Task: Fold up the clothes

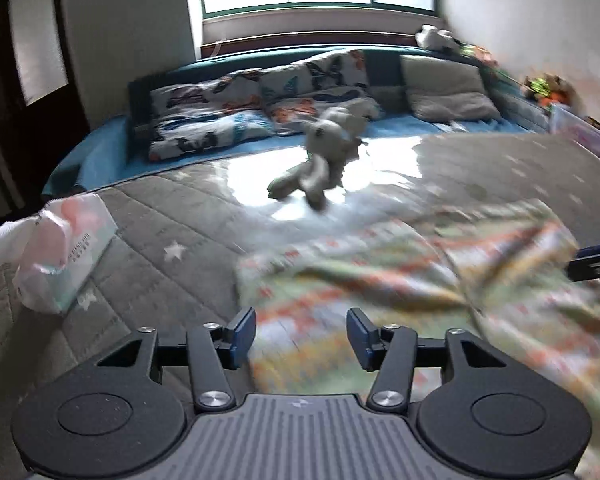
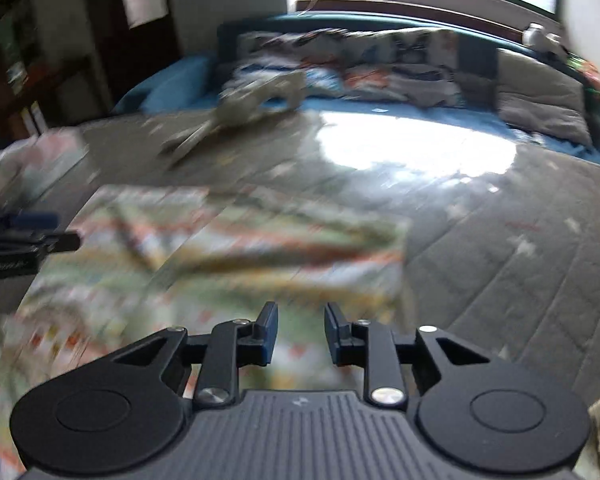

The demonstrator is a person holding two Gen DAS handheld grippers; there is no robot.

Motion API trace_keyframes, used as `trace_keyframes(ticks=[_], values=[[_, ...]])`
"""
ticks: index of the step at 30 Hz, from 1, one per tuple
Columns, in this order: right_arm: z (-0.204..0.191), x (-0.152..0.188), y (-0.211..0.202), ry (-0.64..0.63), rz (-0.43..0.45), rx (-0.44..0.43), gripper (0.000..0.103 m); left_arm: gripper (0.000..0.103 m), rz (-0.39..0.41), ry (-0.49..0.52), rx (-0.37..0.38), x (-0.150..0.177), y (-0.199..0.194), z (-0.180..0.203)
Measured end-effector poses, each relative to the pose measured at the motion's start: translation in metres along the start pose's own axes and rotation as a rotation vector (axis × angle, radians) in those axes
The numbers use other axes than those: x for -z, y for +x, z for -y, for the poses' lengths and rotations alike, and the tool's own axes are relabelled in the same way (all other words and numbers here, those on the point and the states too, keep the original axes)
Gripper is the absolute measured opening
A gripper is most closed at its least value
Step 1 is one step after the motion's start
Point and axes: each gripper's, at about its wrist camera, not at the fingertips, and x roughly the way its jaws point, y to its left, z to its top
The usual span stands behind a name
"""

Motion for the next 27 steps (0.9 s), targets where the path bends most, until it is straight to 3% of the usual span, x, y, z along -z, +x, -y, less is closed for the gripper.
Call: trace_keyframes(ticks=[3,5,8,17,23,27], values=[[-0.023,0.019,-0.014,-0.068,-0.016,-0.033,0.026,0.06,0.007,0.019,0.049,0.018,-0.022,0.012],[-0.038,0.032,-0.025,-0.097,-0.018,-0.062,0.028,0.072,0.016,0.028,0.077,0.032,-0.038,0.02],[-0.056,0.052,-0.041,-0.142,-0.011,-0.093,0.034,0.074,0.037,0.058,0.105,0.054,-0.061,0.033],[-0.075,0.113,-0.076,-0.224,0.047,-0.033,0.041,0.088,0.041,0.114,0.102,0.116,-0.097,0.048],[-0.074,0.13,-0.096,-0.187,0.057,-0.055,0.041,0.089,0.044,0.06,0.105,0.131,-0.107,0.041],[-0.081,0.138,-0.104,-0.228,0.062,-0.033,0.041,0.089,0.052,0.051,0.095,0.136,-0.118,0.038]])
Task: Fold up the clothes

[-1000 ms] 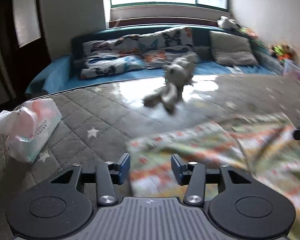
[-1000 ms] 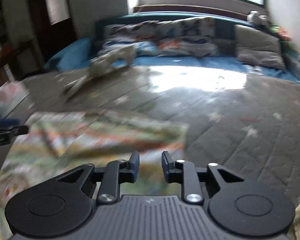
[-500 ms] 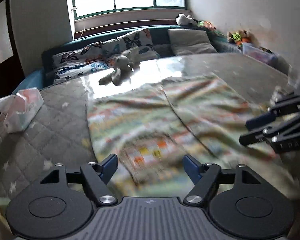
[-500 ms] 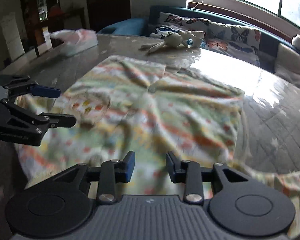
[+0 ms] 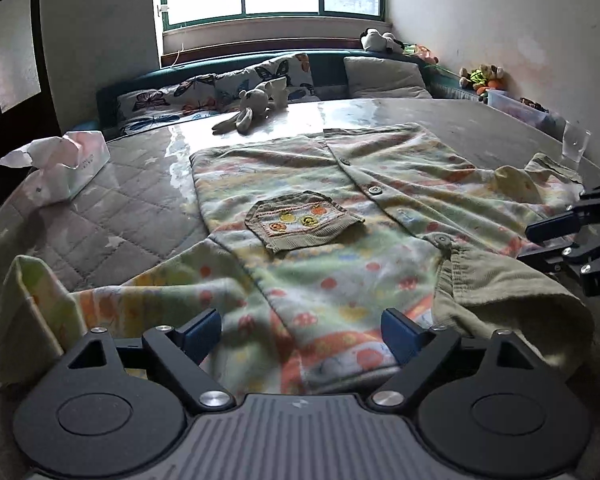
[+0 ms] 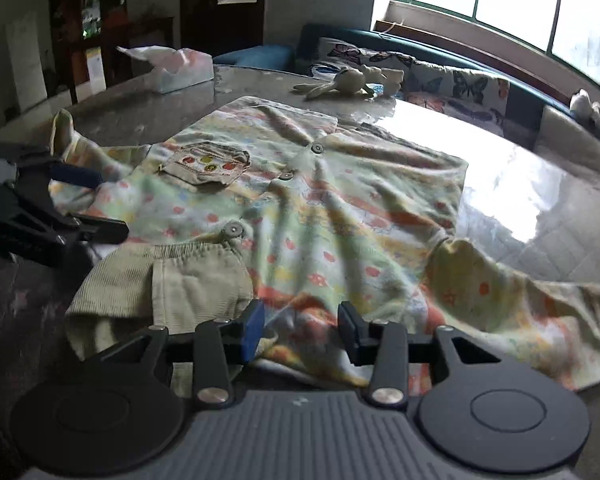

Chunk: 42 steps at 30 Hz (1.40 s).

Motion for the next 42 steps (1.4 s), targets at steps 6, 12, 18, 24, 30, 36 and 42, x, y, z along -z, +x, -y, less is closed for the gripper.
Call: trace_keyframes(ticks=[6,12,18,24,30,36,42], values=[[-0.011,-0.012,-0.013,0.005,0.067,-0.056,0.041,0.089,0.034,-0.06,0.001,0.0,-0.013,-0.002],[-0.029,-0.005,0.01,-0.051,0.014,-0.115,0.043,0.089,0.015,-0.179,-0.031,0.006,-0.016,-0.03],[-0.026,-0.005,0.011,-0.027,0.009,-0.128,0.045,0.089,0.009,-0.306,-0.197,0.012,-0.016,-0.074],[-0.024,-0.005,0.012,-0.024,0.009,-0.135,0.046,0.089,0.001,-0.486,-0.437,0.023,-0.024,-0.12],[-0.023,-0.005,0.013,-0.022,0.009,-0.138,0.047,0.089,-0.038,-0.594,-0.653,0.035,-0.035,-0.163],[-0.024,-0.005,0.012,-0.02,0.008,-0.136,0.047,0.089,0.026,-0.584,-0.699,0.025,-0.046,-0.168],[-0.024,-0.004,0.012,-0.015,0.009,-0.134,0.048,0.089,-0.033,-0.423,-0.592,0.01,-0.014,-0.157]])
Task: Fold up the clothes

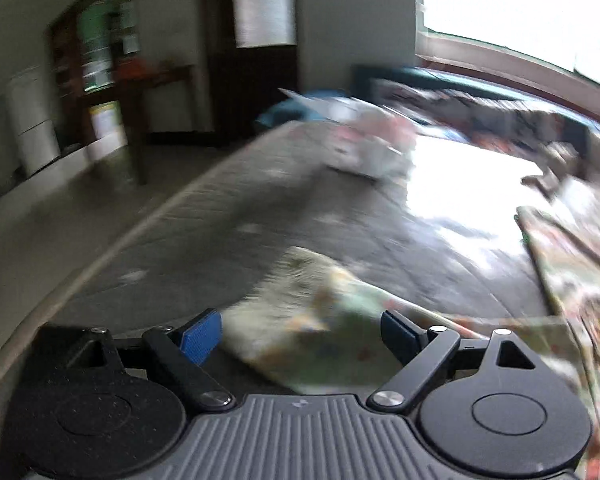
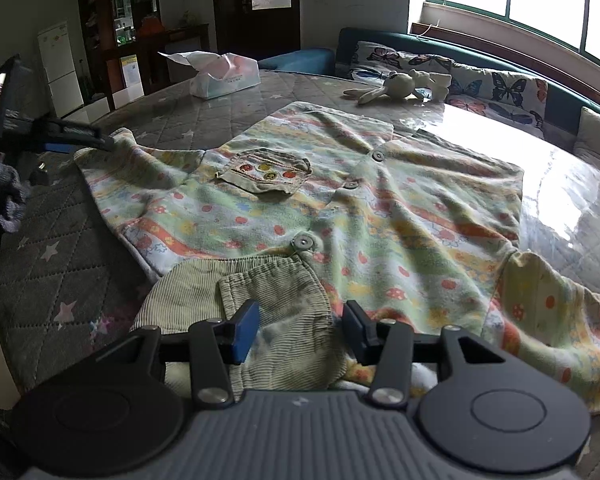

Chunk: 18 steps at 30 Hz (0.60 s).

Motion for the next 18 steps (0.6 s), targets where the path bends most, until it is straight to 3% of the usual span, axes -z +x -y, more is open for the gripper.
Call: trace_keyframes(ticks=[3,8,11,14,18], values=[[0.0,0.0,0.0,0.002,0.0,0.001,0.048,0.092,0.017,0.065,-0.042,-0.001,0.016,0.006],[0.002,0.0,0.0,0.004,0.002,-0.004,0.048,0.096,0.009,0.04,-0.161,-0.013,0.035,-0.021],[0.002,0.001,0.0,0.005,0.004,-0.004,0.048,0.095,-0.013,-0.004,-0.166,-0.018,0.037,-0.032],[0.002,0.001,0.0,0.006,0.005,-0.003,0.049,0.096,0.015,0.005,-0.105,-0.015,0.016,-0.018],[0.001,0.001,0.001,0.005,0.005,-0.002,0.049,0.096,0.045,0.057,0.079,-0.004,-0.017,0.021]])
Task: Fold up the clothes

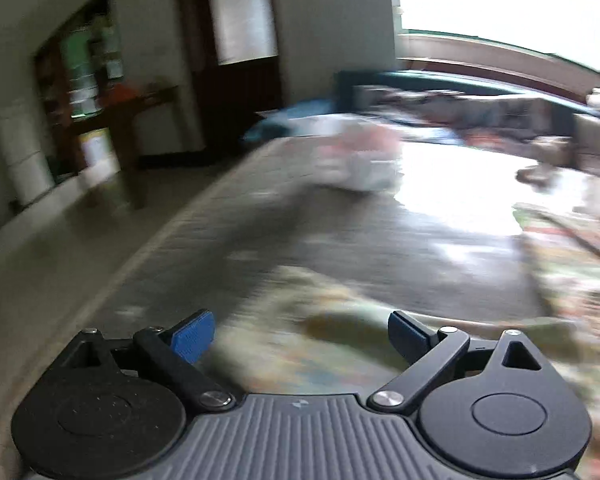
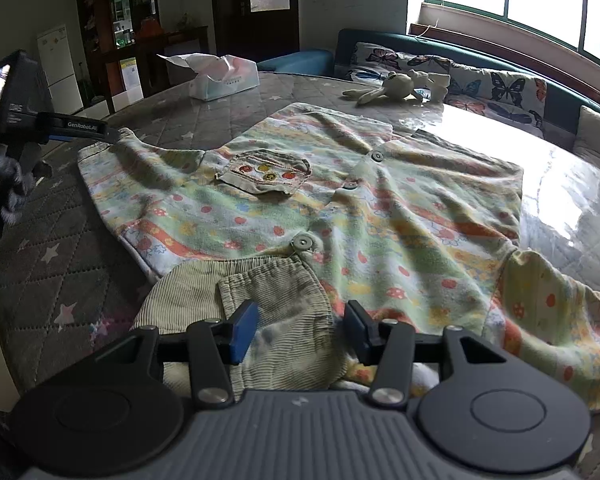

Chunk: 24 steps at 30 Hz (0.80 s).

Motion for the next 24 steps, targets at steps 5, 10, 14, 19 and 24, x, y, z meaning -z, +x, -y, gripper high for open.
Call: trace_keyframes(ticks=[5,10,14,19,24], values=[[0.0,0.0,0.0,0.002,0.002,-0.001,0.049,0.101,-0.002,0.111,0.146,0.009,-0.007,0.053],[0.0,0.001,-0.001,0.003,0.005,-0.004,0.049,0.103,-0.026,0.147,0.126,0.015,0.009,0.057],[0.001,0.001,0.0,0.002,0.006,-0.006,0.05,0.103,-0.018,0.117,0.062,0.009,0.026,0.03],[0.001,0.001,0.0,0.004,0.006,-0.005,0.05,0.103,-0.023,0.068,-0.049,-0.004,0.043,-0.005],[0.0,0.0,0.0,0.002,0.005,-0.005,0.051,0.103,-0.01,0.053,-0.104,-0.003,0.049,-0.024]])
